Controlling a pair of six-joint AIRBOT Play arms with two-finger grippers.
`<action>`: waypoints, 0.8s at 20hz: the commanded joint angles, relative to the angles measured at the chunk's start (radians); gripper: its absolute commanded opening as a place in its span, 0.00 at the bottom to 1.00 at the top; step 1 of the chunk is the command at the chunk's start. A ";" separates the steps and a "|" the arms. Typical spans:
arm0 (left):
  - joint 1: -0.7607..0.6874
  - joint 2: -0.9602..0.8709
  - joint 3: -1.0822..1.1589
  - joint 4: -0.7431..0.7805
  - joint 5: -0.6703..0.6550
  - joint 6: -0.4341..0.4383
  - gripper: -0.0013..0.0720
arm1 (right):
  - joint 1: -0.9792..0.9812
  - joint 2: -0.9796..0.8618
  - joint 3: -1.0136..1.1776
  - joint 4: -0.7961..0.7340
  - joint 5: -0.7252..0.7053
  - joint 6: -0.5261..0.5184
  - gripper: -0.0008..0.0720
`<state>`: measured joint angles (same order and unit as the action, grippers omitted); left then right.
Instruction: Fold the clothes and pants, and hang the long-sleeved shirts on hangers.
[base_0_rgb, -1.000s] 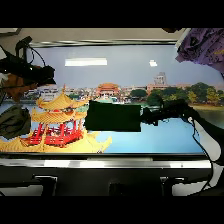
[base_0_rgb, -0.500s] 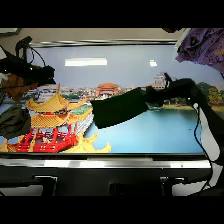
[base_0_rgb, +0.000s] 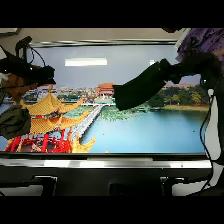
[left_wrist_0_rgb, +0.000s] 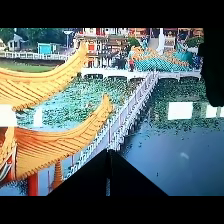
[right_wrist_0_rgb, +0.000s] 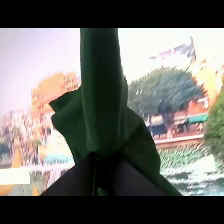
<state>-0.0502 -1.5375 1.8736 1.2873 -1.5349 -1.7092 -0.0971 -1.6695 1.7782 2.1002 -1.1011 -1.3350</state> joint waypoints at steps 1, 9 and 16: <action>0.001 -0.001 0.001 0.000 0.000 0.000 0.04 | -0.090 0.000 0.068 -0.044 0.002 0.079 0.05; 0.001 -0.001 0.001 0.001 0.001 0.008 0.04 | -0.385 0.000 0.088 -0.090 0.021 0.121 0.05; 0.001 -0.001 0.001 0.001 0.001 0.008 0.04 | -0.600 0.003 0.072 -0.249 -0.166 0.162 0.05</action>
<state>-0.0502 -1.5375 1.8740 1.2881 -1.5341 -1.7020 -0.6144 -1.6691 1.8614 1.9198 -1.1706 -1.1839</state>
